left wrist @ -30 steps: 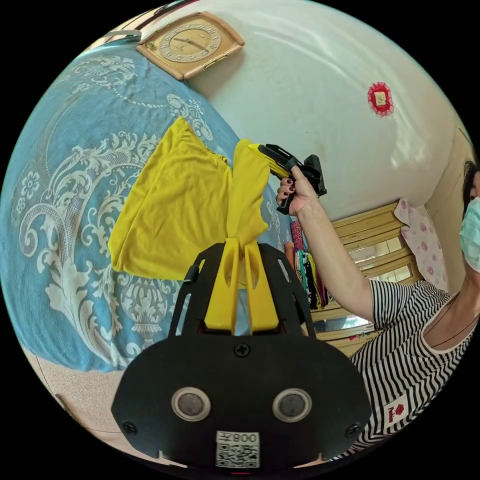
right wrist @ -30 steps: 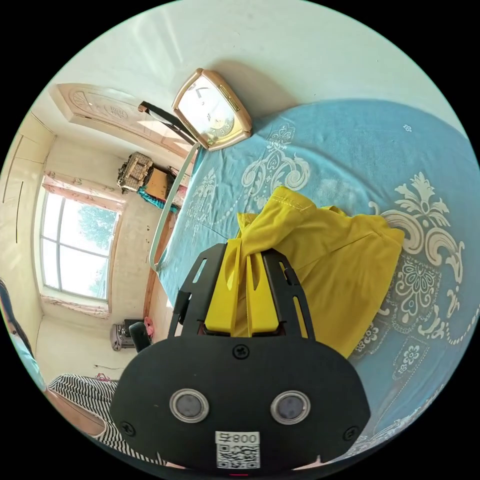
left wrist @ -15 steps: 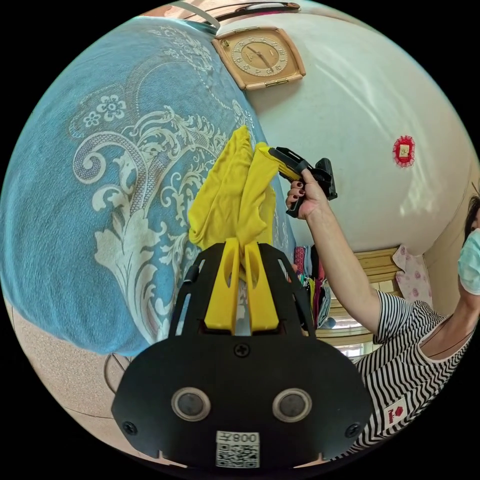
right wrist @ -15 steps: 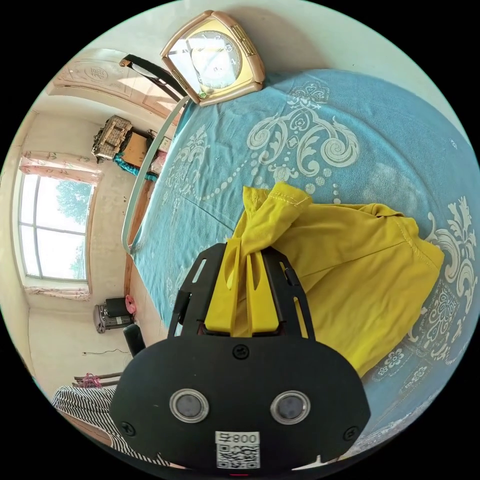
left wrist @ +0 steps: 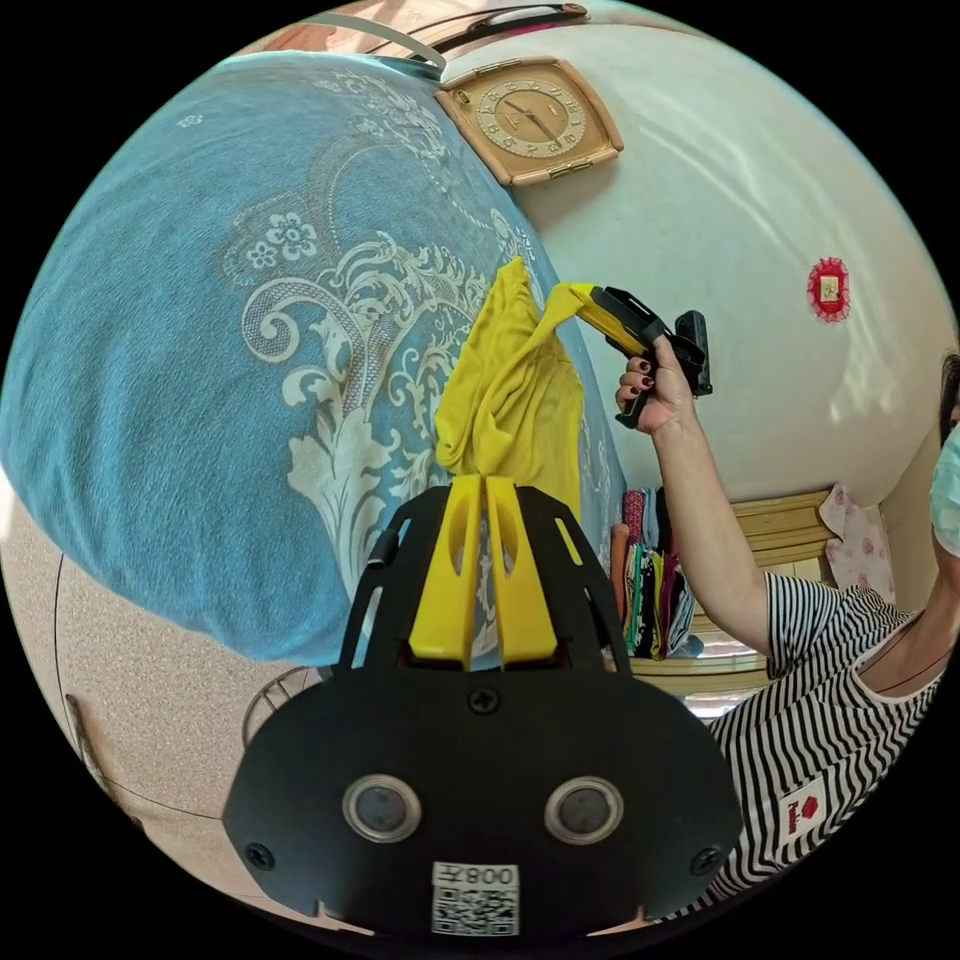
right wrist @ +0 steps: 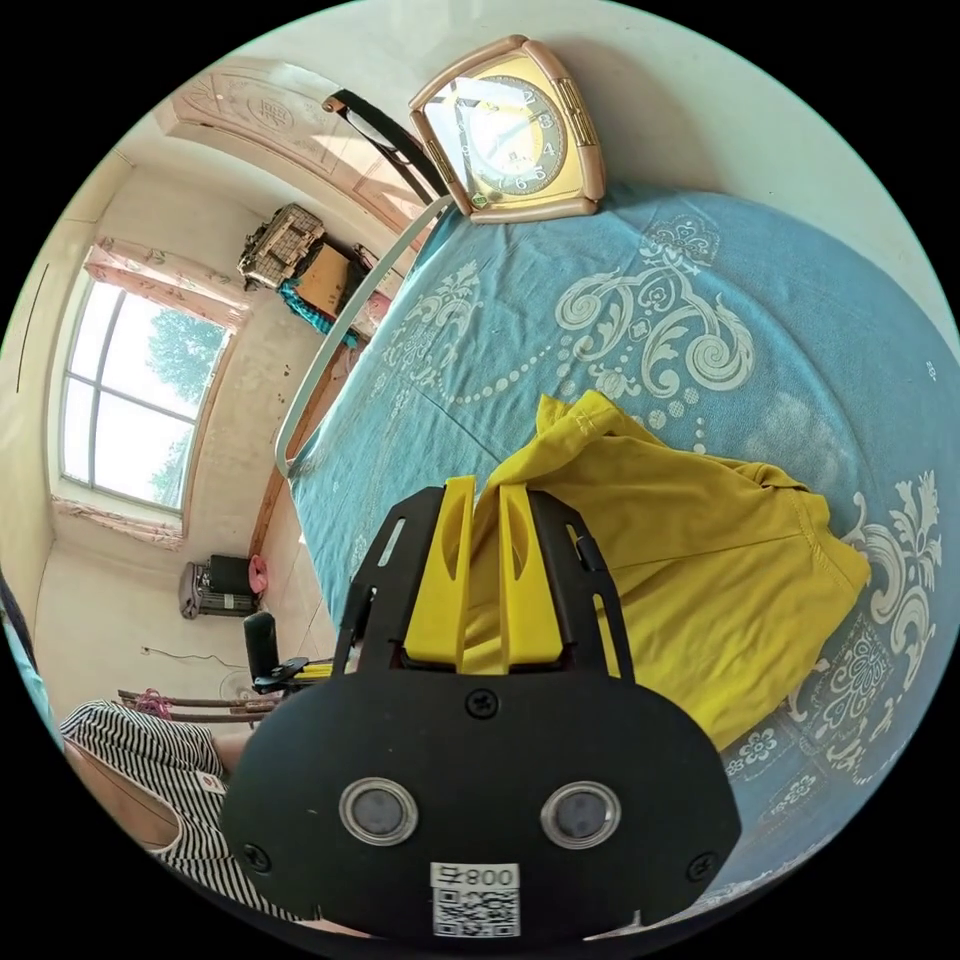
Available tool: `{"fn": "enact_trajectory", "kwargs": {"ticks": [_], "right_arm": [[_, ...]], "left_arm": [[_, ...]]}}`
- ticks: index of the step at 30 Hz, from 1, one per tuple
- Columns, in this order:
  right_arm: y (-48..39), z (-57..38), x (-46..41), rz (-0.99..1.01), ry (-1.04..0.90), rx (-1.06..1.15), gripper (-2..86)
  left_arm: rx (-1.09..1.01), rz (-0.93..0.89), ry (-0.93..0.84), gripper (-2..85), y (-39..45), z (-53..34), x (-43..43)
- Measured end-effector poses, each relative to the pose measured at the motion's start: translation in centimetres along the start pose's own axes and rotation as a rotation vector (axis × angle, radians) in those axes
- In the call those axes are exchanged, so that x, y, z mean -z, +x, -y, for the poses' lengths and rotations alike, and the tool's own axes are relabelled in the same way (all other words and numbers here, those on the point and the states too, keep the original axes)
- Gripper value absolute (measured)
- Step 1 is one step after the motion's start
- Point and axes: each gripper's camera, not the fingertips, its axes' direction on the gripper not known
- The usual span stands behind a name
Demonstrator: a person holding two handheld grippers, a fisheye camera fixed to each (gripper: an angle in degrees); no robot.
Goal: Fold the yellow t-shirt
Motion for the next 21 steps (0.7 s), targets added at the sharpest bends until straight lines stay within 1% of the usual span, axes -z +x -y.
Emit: {"fn": "enact_trajectory", "kwargs": {"ticks": [4,7,8,10,16,21], "right_arm": [[-1.5,1.9,0.2,-0.018,-0.034,0.020,6.0],[-1.9,4.0,-1.7,-0.102,-0.152,0.012,7.6],[-1.6,4.7,-2.8,-0.093,-0.217,-0.001,8.2],[-1.6,5.4,-3.6,-0.071,-0.270,-0.022,8.8],[-4.3,4.0,0.7,-0.085,-0.146,0.063,7.4],[-3.4,2.0,1.9,-0.135,-0.122,0.037,5.7]], "left_arm": [[-0.024,0.017,0.004,0.7,0.6,-0.9,1.7],[-0.066,0.024,0.012,0.5,1.9,-0.9,2.4],[-0.088,0.027,0.013,0.5,2.5,-0.8,2.5],[-0.115,0.036,0.010,0.5,3.3,-0.5,2.4],[-0.155,0.038,0.023,0.4,4.8,-0.3,2.7],[-0.162,0.077,0.022,0.4,5.2,-1.5,3.5]]}}
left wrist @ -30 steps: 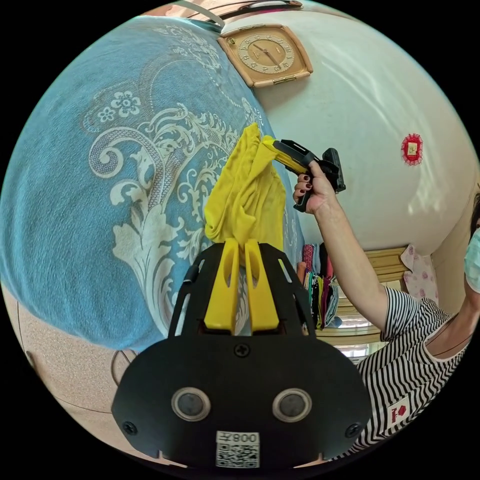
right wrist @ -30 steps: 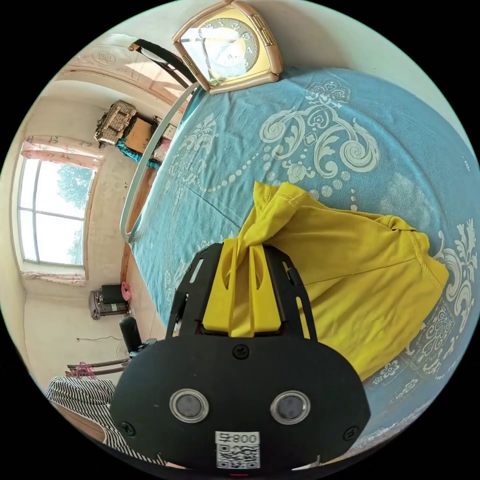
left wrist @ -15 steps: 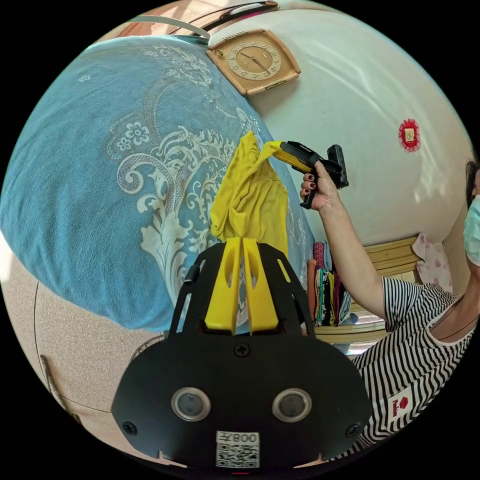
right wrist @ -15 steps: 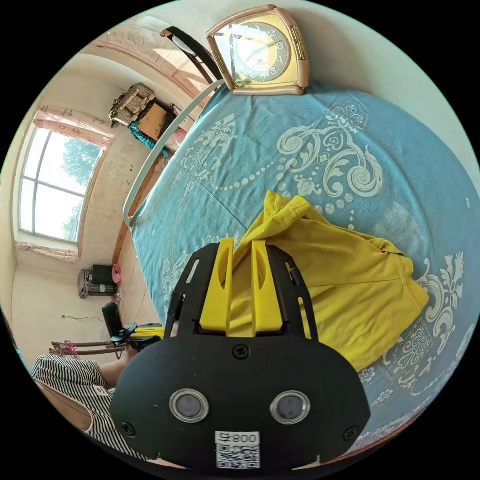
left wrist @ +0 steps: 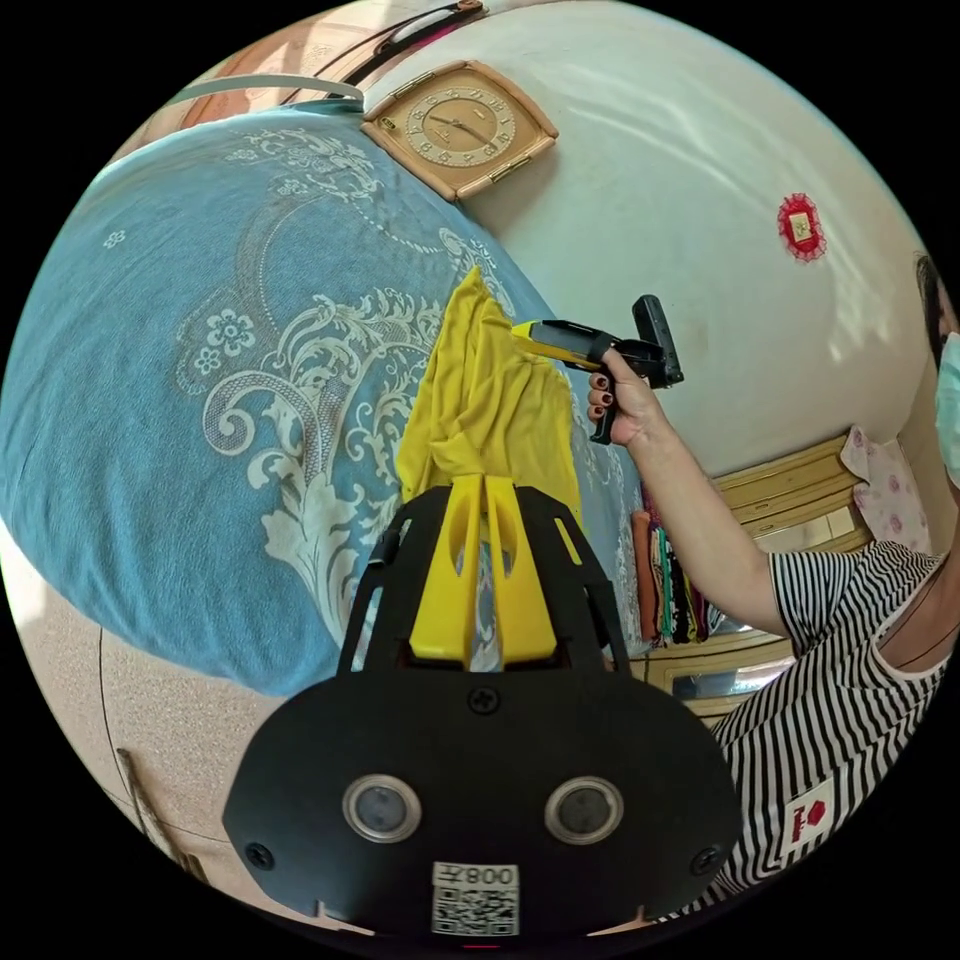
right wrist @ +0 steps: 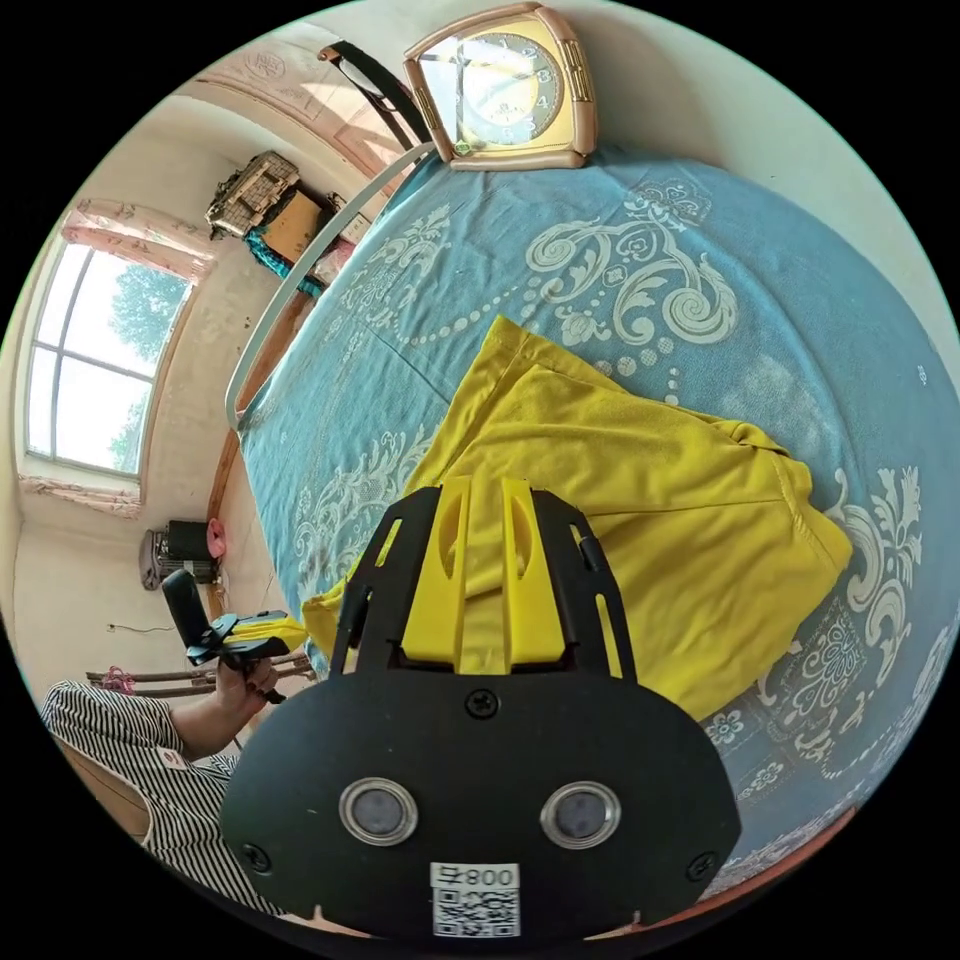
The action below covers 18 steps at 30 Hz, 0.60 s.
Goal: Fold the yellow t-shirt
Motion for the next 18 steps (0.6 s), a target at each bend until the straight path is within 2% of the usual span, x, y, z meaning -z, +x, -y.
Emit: {"fn": "enact_trajectory", "kwargs": {"ticks": [3,10,12,15,18], "right_arm": [[-0.3,-0.2,-2.4,-0.081,-0.078,0.006,4.5],[-3.6,-2.0,-1.9,-0.235,0.015,0.079,2.1],[-3.9,-1.7,-1.2,-0.232,-0.011,0.076,1.3],[-4.4,-1.9,0.7,-0.205,0.052,0.086,0.8],[-3.2,-1.0,-0.3,-0.187,0.003,0.056,0.5]], "left_arm": [[0.060,0.034,-0.022,0.4,-1.1,-1.0,0.1],[0.004,0.056,0.046,0.2,1.5,-1.4,2.3],[-0.016,0.045,0.025,0.3,2.1,-0.9,1.7],[-0.037,0.065,0.001,0.3,3.0,-0.2,0.6],[-0.067,0.096,-0.040,0.3,3.7,0.1,-1.0]]}}
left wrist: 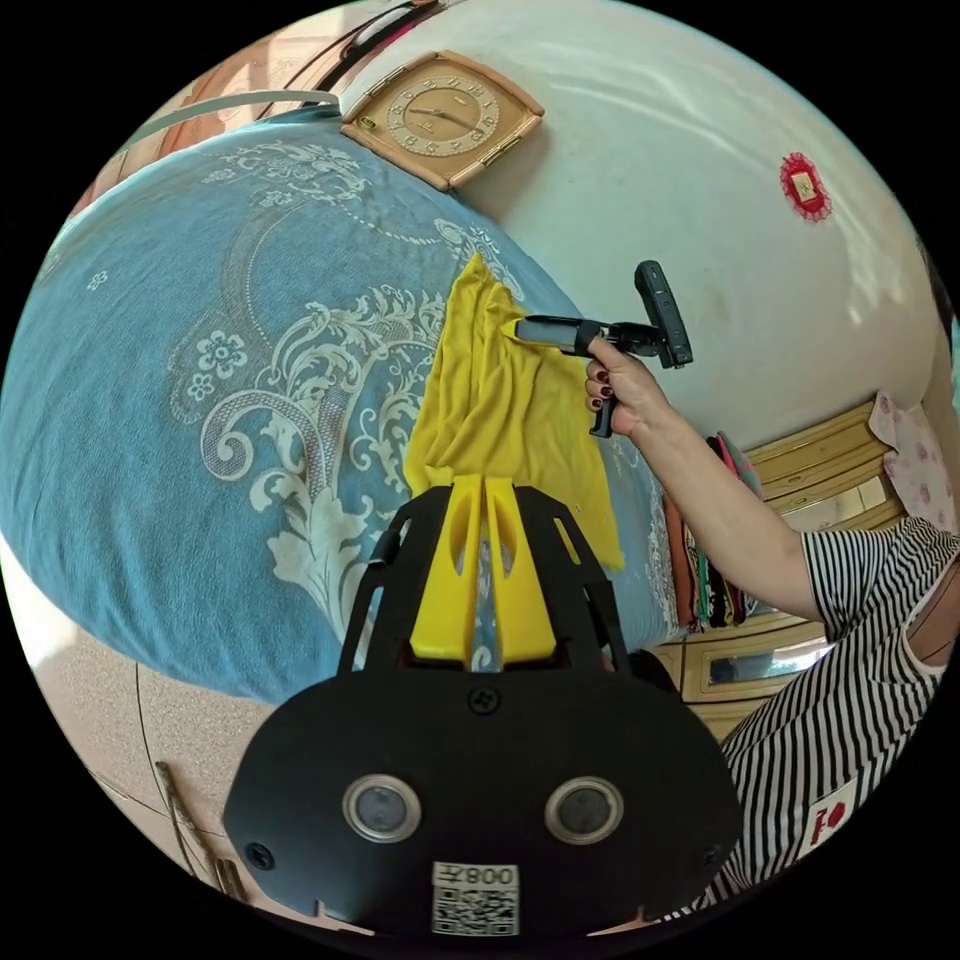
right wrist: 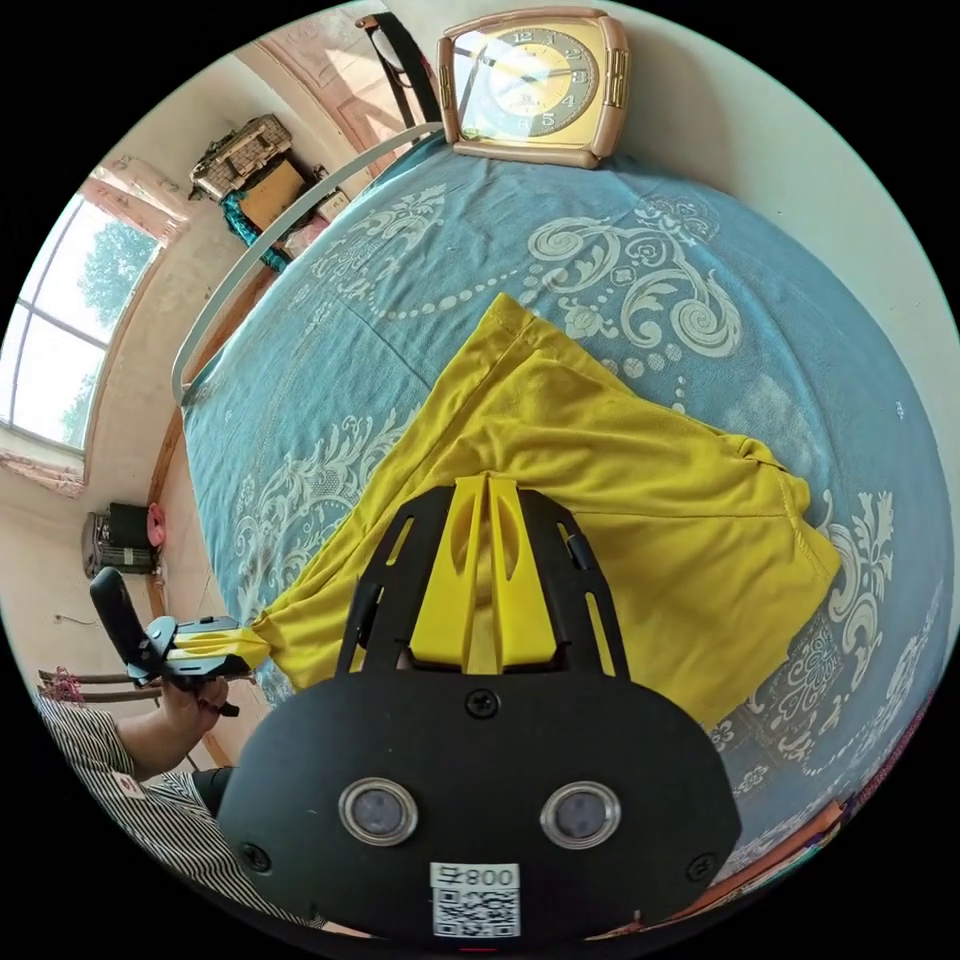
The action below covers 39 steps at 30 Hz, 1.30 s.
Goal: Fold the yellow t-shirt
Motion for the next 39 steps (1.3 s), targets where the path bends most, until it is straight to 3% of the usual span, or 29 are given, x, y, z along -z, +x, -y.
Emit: {"fn": "enact_trajectory", "kwargs": {"ticks": [13,32,39], "right_arm": [[2.6,-1.7,4.8,0.128,0.102,-0.012,0.2],[4.5,1.8,-1.6,0.154,-0.061,-0.025,0.1],[4.3,-4.3,3.9,0.167,0.117,0.008,0.0]], "left_arm": [[0.003,0.026,-0.046,0.3,1.5,0.4,-1.5],[0.004,0.033,-0.063,0.2,3.1,1.5,-2.0],[-0.010,0.044,-0.044,0.2,4.3,1.6,-1.3]]}}
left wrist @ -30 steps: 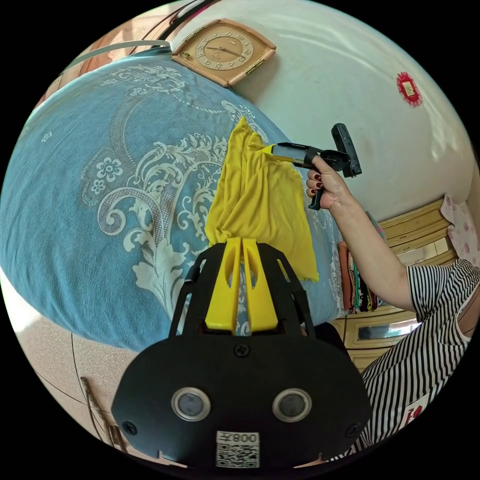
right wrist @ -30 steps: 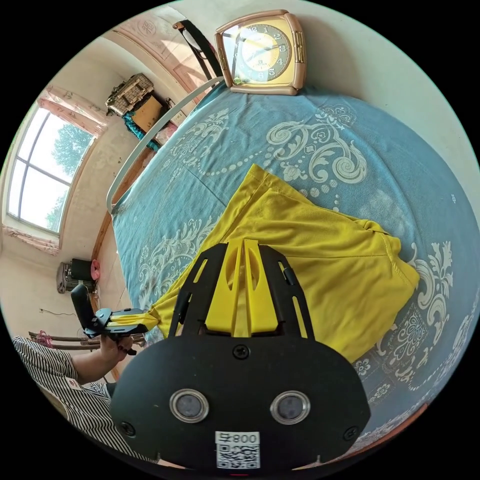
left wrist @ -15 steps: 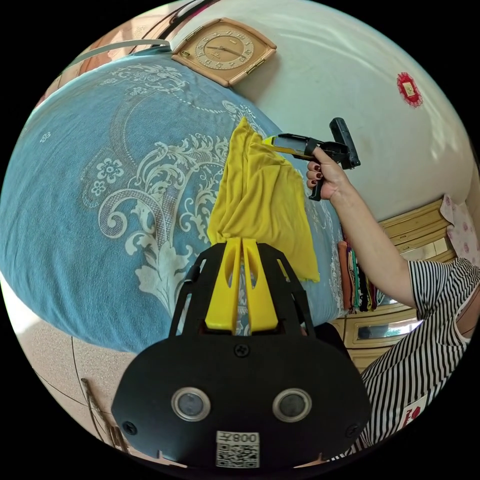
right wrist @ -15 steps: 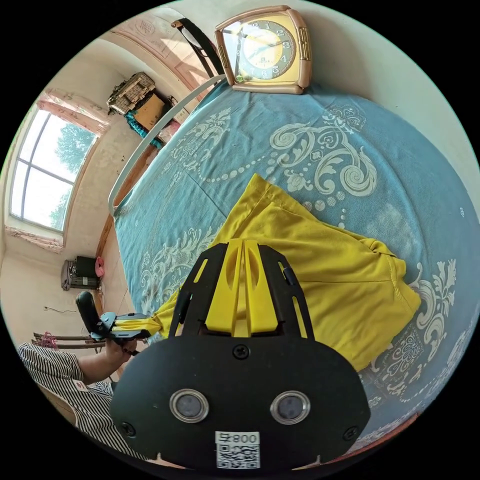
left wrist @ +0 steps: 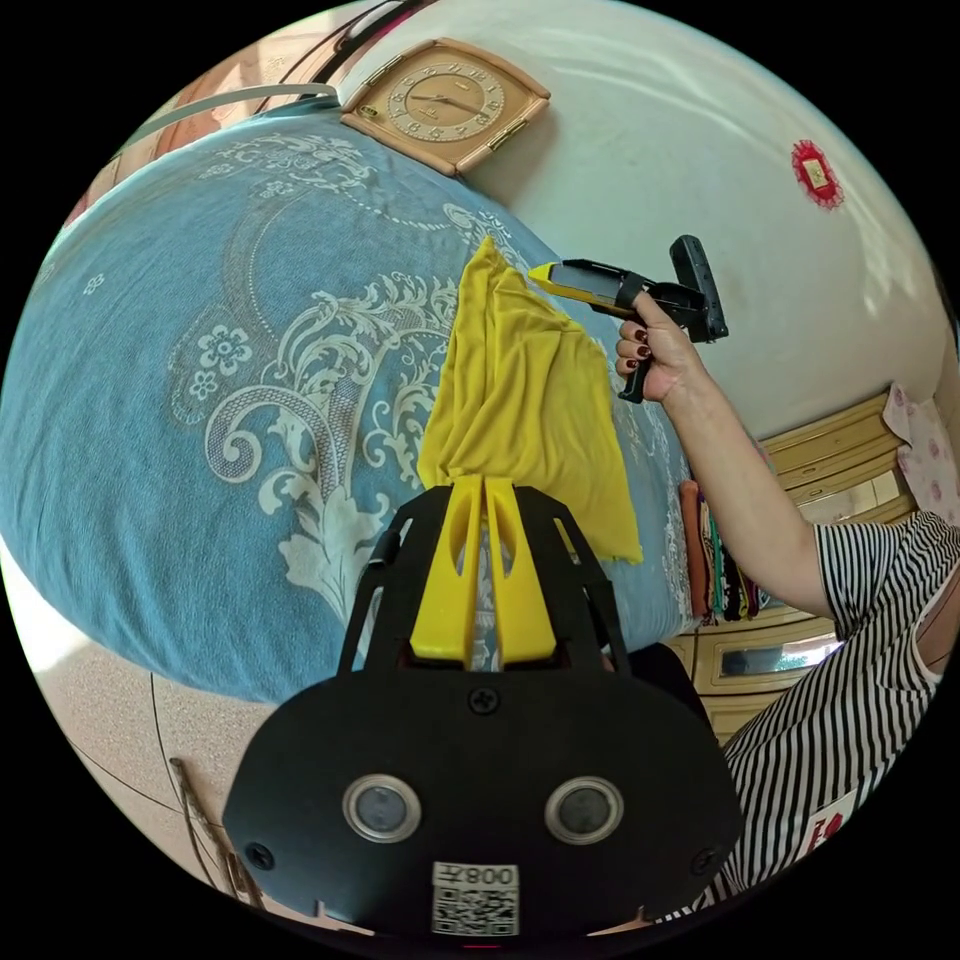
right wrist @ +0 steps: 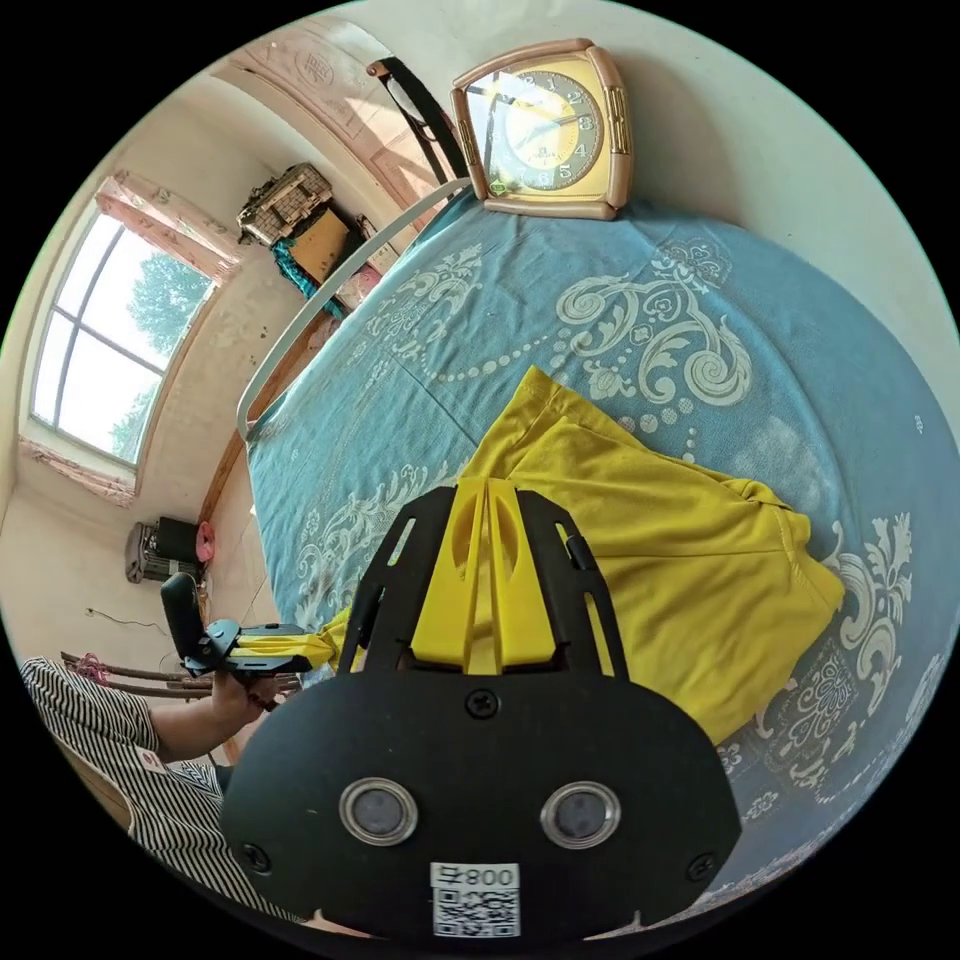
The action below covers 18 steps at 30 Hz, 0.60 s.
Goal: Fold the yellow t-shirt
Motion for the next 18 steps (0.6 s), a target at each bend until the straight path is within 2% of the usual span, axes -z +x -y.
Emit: {"fn": "enact_trajectory", "kwargs": {"ticks": [10,16,18], "right_arm": [[1.0,0.8,-6.9,0.006,-0.171,-0.053,0.1],[0.0,-4.0,-2.5,-0.018,-0.041,-0.019,0.1],[0.7,-4.9,-3.1,-0.009,-0.052,-0.047,0.1]], "left_arm": [[0.006,0.012,-0.018,0.3,0.9,0.2,-0.2],[-0.006,0.007,0.005,0.2,1.8,-0.1,0.7],[-0.011,0.007,-0.005,0.2,1.9,-0.2,0.3]]}}
